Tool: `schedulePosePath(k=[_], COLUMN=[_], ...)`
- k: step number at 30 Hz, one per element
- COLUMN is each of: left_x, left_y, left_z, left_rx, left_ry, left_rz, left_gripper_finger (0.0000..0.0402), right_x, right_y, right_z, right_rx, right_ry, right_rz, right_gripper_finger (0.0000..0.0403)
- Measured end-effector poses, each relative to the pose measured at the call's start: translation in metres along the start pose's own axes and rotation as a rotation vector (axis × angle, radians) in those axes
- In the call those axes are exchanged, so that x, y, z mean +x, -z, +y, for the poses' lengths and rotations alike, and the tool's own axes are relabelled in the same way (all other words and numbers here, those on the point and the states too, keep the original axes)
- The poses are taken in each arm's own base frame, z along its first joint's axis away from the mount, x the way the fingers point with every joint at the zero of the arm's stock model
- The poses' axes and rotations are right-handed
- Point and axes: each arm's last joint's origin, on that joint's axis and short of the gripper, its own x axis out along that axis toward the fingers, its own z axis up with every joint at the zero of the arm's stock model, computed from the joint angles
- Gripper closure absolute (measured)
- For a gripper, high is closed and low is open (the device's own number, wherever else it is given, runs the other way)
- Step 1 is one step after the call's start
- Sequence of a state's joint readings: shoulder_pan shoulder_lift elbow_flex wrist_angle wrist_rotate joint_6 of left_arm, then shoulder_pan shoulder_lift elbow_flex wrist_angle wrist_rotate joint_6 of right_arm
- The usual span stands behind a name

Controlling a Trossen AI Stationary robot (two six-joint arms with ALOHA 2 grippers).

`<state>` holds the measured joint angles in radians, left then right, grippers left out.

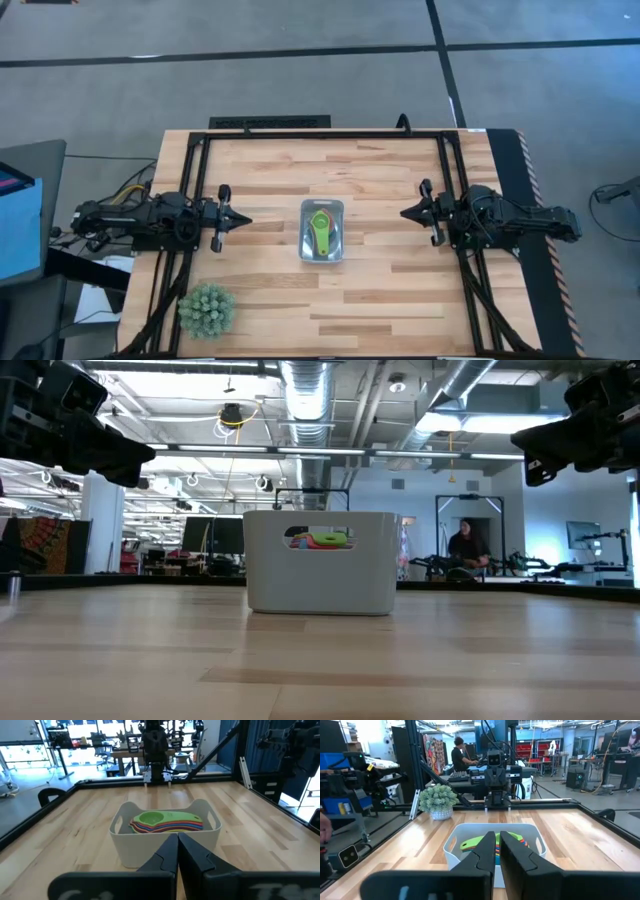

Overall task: Nest measuring cups in basket
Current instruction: Return to Home Position

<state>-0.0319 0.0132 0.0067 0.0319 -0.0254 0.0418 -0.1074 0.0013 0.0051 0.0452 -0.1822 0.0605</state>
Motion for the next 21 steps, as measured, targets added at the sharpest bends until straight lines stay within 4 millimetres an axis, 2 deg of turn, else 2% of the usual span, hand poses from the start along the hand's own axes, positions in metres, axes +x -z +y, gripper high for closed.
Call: schedulePosePath(k=[21], left_x=[0.0000], left_y=[0.0000], left_z=[0.0000], left_rx=[-0.001], left_ry=[0.000], left_rz=[0.000], left_gripper_finger=[0.0401], right_x=[0.0000], right_y=[0.0000], right_z=[0.0000], right_rx=[0.002], right_ry=[0.000], right_rz=[0.000], right_gripper_finger=[0.0355])
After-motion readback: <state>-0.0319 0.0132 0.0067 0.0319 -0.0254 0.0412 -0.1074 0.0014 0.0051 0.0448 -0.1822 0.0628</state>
